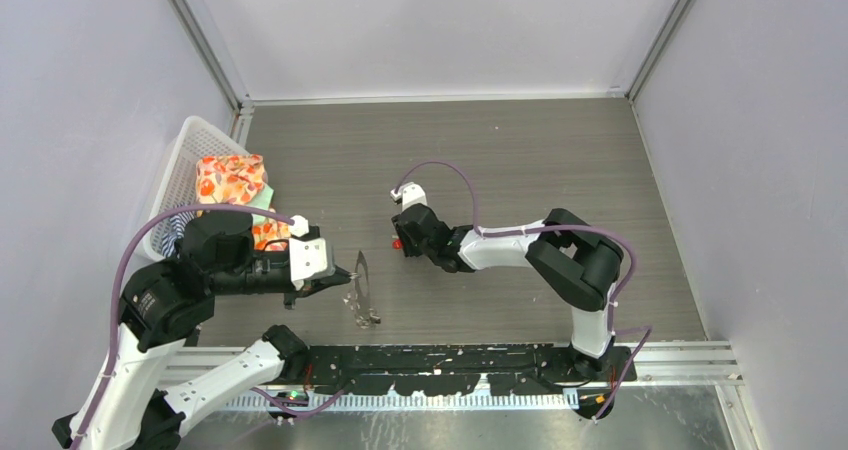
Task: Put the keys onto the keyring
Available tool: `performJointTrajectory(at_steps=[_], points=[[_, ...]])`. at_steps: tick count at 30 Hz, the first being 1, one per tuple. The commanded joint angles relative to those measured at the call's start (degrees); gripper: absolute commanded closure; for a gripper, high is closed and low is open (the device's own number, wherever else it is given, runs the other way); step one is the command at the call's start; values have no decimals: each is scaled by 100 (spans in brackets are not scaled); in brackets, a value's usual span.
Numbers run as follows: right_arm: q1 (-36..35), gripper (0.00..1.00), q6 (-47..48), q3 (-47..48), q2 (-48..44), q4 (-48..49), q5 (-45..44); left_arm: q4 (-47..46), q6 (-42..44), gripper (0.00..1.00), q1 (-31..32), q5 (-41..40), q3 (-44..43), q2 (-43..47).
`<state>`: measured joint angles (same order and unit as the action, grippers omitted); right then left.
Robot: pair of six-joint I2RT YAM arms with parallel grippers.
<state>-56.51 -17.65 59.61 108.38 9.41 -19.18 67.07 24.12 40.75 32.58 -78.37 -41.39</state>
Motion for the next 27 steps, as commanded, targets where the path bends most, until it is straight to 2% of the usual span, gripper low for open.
performJointTrajectory(at_steps=[1,13,21,27], points=[[-17,59,80,184,28,313,-324,-304,-65,100,-6,72,-110,-27],[-10,61,236,471,296,149,-244,-282,-25,100,-4,10,-181,-19],[7,78,162,484,298,49,-296,-264,-43,100,-6,-5,-211,-10],[13,75,135,529,313,-168,-321,-282,-63,100,-6,51,-283,-53]])
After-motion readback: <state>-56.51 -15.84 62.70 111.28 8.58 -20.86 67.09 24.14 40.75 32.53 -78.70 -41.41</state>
